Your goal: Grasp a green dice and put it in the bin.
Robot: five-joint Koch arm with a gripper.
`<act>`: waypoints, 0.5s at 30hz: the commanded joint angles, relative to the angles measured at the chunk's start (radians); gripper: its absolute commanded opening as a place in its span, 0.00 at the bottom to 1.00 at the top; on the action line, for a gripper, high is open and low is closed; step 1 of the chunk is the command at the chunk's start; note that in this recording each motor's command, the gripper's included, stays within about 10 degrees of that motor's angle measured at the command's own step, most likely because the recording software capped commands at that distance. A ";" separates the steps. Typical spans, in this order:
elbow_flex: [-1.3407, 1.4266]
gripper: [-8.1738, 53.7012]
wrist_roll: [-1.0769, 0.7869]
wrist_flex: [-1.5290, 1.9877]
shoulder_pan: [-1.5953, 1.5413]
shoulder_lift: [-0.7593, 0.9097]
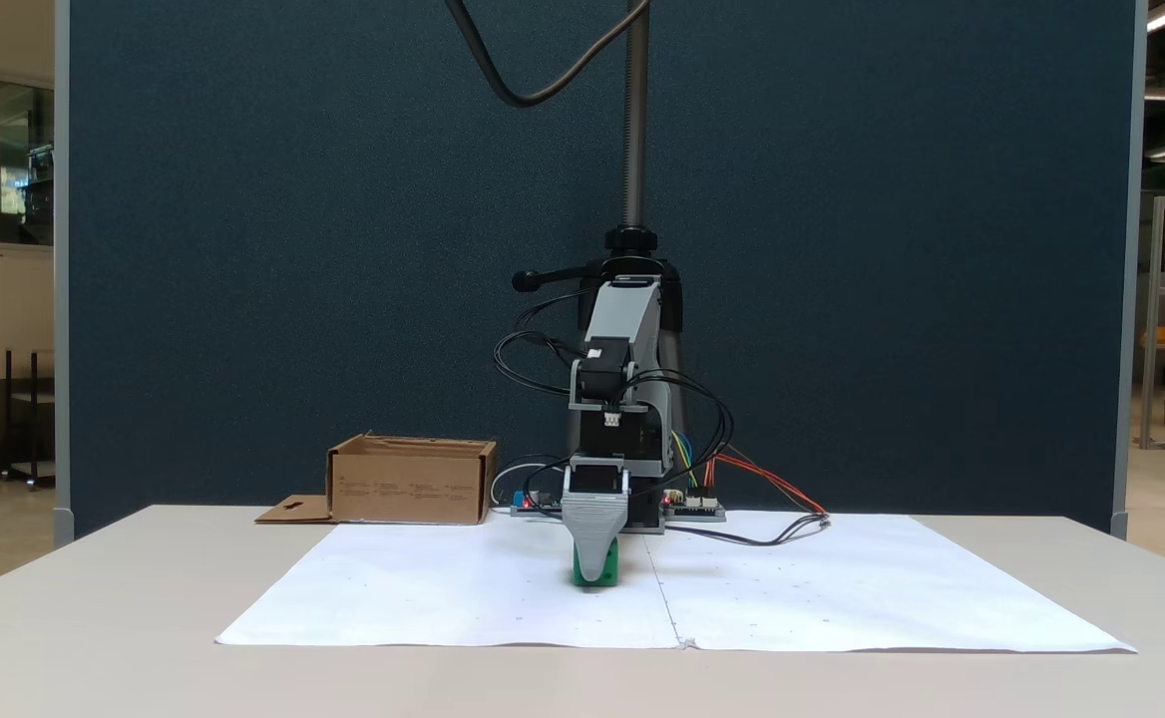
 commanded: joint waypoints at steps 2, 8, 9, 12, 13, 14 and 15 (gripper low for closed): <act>-0.005 0.80 0.034 -0.009 0.014 0.025; -0.005 0.80 0.025 -0.017 0.020 0.017; -0.005 0.80 0.023 -0.017 0.020 0.017; -0.005 0.78 0.017 -0.020 0.021 0.014; -0.005 0.77 0.017 -0.021 0.023 0.014; -0.005 0.77 0.017 -0.021 0.023 0.012; -0.005 0.77 0.017 -0.021 0.023 0.012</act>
